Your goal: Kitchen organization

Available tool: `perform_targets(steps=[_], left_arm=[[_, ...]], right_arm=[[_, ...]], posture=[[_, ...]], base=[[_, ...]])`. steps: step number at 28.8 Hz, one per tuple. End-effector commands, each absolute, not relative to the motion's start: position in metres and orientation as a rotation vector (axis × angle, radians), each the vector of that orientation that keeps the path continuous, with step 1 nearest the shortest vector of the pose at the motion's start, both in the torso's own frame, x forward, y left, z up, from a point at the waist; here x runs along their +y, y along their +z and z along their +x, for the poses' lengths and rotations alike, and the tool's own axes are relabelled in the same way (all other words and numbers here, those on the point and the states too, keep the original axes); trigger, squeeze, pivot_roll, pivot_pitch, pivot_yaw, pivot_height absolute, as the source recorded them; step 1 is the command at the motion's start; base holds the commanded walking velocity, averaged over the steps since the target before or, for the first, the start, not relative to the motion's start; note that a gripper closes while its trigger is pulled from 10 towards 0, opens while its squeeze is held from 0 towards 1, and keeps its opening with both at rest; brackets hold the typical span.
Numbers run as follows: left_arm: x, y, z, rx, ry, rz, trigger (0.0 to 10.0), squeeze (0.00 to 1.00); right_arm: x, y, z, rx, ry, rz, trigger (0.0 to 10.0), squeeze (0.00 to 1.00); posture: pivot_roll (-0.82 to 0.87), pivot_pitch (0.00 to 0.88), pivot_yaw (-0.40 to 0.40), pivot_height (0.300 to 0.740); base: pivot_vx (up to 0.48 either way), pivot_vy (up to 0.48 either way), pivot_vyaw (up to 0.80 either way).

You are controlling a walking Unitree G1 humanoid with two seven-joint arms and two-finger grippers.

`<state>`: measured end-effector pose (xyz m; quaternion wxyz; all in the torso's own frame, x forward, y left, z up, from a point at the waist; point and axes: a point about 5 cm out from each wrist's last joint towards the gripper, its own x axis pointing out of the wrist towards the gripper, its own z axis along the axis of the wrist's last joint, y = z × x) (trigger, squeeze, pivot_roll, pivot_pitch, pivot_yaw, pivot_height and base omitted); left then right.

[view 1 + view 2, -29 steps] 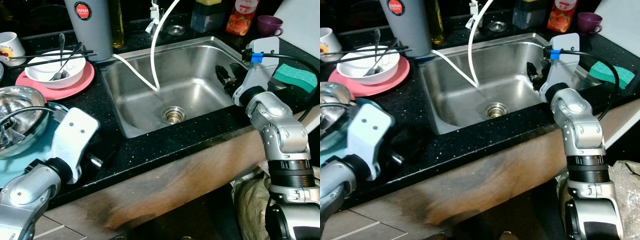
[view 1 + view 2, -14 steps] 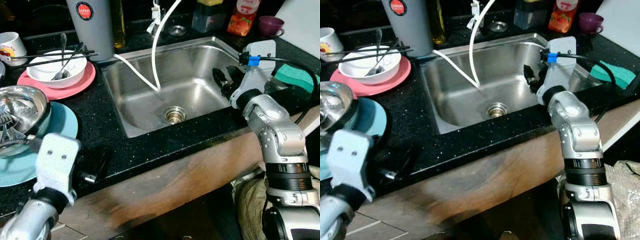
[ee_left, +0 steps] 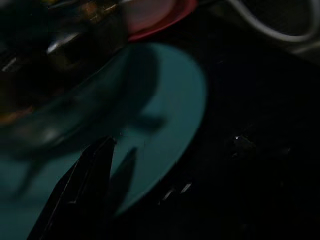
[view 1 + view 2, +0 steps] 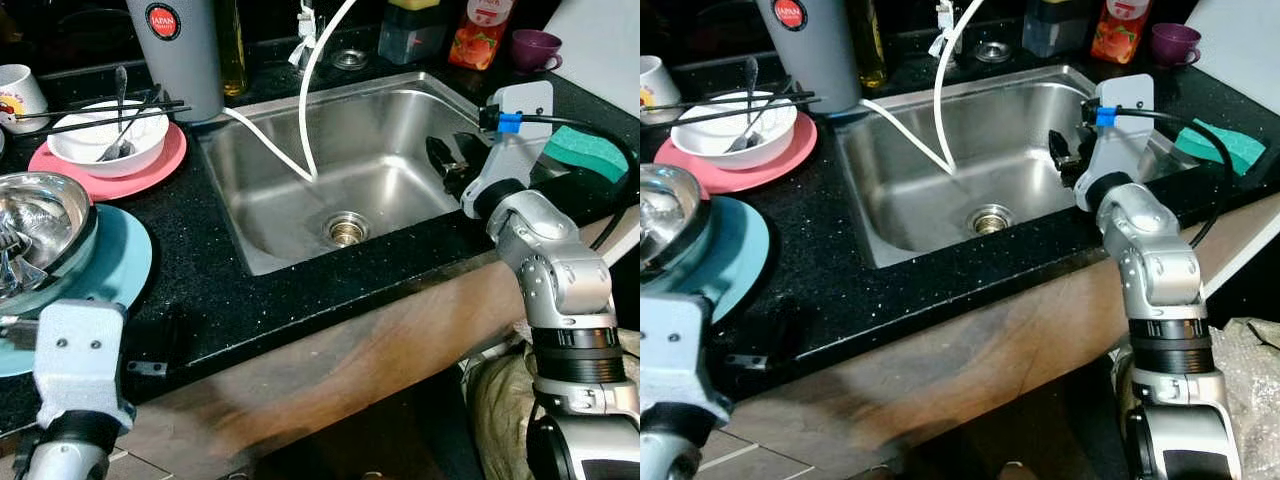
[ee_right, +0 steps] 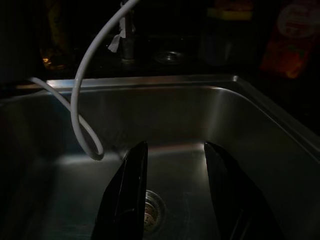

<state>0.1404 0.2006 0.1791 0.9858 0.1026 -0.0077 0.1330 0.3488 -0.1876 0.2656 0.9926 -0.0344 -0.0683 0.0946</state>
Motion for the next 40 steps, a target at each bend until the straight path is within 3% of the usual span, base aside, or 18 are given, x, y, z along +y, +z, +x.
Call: perform_targets(steps=[1,18,27,40], left_arm=[[0.204,0.18,0.137,-0.026,0.302,0.215,10.0,0.0],[0.202,0.201,0.123,-0.25,0.449,0.233,10.0,0.0],[0.195,0.204,0.128,-0.324,0.299,0.489,10.0,0.0],[0.197,0.208,0.129,-0.383,0.338,0.67,10.0,0.0]], right_arm=[[-0.19,0.265,0.348,-0.132,0.183,-0.069,10.0,0.0],[-0.186,0.267,0.35,-0.14,0.199,-0.072,10.0,0.0],[-0.184,0.267,0.35,-0.146,0.209,-0.068,10.0,0.0],[-0.184,0.269,0.35,-0.15,0.208,-0.066,10.0,0.0]], posture=[[0.04,0.11,-0.03,0.74],[0.04,0.105,-0.055,0.74],[0.05,0.097,-0.056,0.74],[0.05,0.098,-0.062,0.74]], base=[[0.0,0.0,0.0],[0.0,0.0,0.0],[0.0,0.0,0.0],[0.0,0.0,0.0]])
